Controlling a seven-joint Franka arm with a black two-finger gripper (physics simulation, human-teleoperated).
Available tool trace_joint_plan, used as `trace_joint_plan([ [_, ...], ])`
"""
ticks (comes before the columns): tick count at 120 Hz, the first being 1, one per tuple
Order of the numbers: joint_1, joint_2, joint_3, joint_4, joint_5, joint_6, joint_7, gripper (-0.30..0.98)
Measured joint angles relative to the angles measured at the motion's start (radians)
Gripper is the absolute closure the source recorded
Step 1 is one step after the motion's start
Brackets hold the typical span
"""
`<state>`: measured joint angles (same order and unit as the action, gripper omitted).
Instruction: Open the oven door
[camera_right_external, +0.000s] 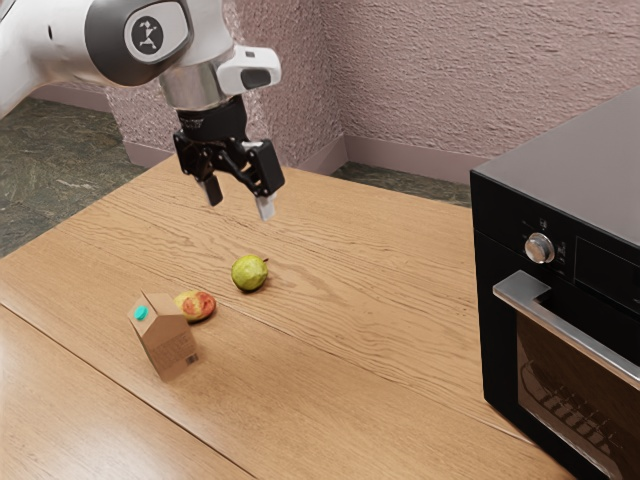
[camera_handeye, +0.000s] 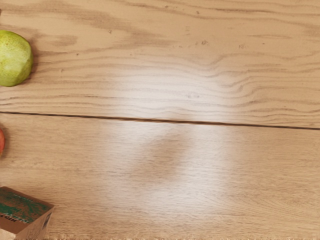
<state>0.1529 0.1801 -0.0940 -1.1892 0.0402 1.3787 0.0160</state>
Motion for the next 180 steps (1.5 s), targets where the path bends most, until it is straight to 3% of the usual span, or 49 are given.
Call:
trace_joint_plan([
  [14,0.005,0.000,0.006,0.004,-0.017,-0.007,0.002,0.00],
  [20,0.028,-0.120,-0.021,0.105,-0.029,-0.007,0.032,0.00],
  [27,0.172,-0.300,-0.230,0.137,-0.071,0.008,0.135,0.00],
  [38,-0.045,-0.331,-0.569,0.076,-0.076,0.044,0.283,0.01],
  [44,-0.077,-0.328,-0.646,0.038,-0.074,0.068,0.357,0.01],
  [56,-0.078,-0.280,-0.702,0.019,-0.069,0.103,0.493,0.01],
  [72,-0.063,-0.237,-0.718,-0.007,-0.062,0.131,0.653,0.00],
  [100,-0.065,-0.286,-0.659,-0.234,-0.091,0.255,0.902,0.00],
  [137,-0.063,-0.245,-0.656,-0.275,-0.093,0.365,1.134,0.00],
  [180,-0.082,-0.139,-0.658,-0.287,-0.066,0.469,1.287,0.00],
])
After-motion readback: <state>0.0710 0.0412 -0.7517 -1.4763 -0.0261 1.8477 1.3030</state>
